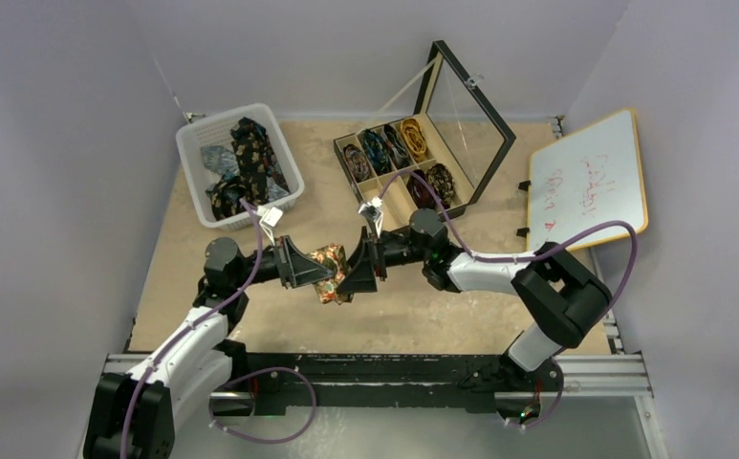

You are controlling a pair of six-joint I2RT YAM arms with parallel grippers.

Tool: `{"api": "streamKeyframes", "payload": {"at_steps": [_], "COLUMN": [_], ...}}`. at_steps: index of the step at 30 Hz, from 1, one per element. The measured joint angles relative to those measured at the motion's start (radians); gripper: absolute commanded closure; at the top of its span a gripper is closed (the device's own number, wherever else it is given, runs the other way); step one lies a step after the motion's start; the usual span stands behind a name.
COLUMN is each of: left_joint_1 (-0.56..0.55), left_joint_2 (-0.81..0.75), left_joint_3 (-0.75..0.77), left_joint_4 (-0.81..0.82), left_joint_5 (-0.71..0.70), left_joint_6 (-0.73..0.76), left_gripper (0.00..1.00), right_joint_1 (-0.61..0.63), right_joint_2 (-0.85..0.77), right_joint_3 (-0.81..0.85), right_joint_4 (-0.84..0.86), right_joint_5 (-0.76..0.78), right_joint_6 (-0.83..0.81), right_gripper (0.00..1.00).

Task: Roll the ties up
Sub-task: Place the tie in the storage box.

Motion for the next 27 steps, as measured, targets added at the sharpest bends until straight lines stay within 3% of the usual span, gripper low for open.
{"api": "streamKeyframes", "payload": {"at_steps": [5, 7, 21, 23, 27], "left_joint_1": [0.0, 0.0, -0.016, -0.019, -0.019], "left_joint_2": [-0.002, -0.008, -0.092, -0.098, -0.101], "left_joint_3": [0.0, 0.0, -0.029, -0.029, -0.029], "left_joint_4": [0.0, 0.0, -0.002, -0.004, -0.01], "left_joint_5": [-0.009, -0.022, -0.097, -0.1, -0.111], "left_joint_6": [0.002, 0.003, 0.008, 0.008, 0.008], "left_gripper": [1.0, 1.0, 1.0, 1.0, 1.0], "right_joint_1": [0.01, 0.016, 0.025, 0.025, 0.025], "right_joint_2": [0.001, 0.004, 0.042, 0.046, 0.05], "right_joint_3": [0.0, 0.0, 0.009, 0.009, 0.009], "right_joint_4": [0.04, 0.048, 0.069, 0.093, 0.125], "right_joint_5": [-0.019, -0.018, -0.007, -0.008, -0.009], "right_joint_6": [0.04, 0.056, 0.142, 0.166, 0.197], "right_gripper": [0.32, 0.38, 0.35, 0.38, 0.57]}}
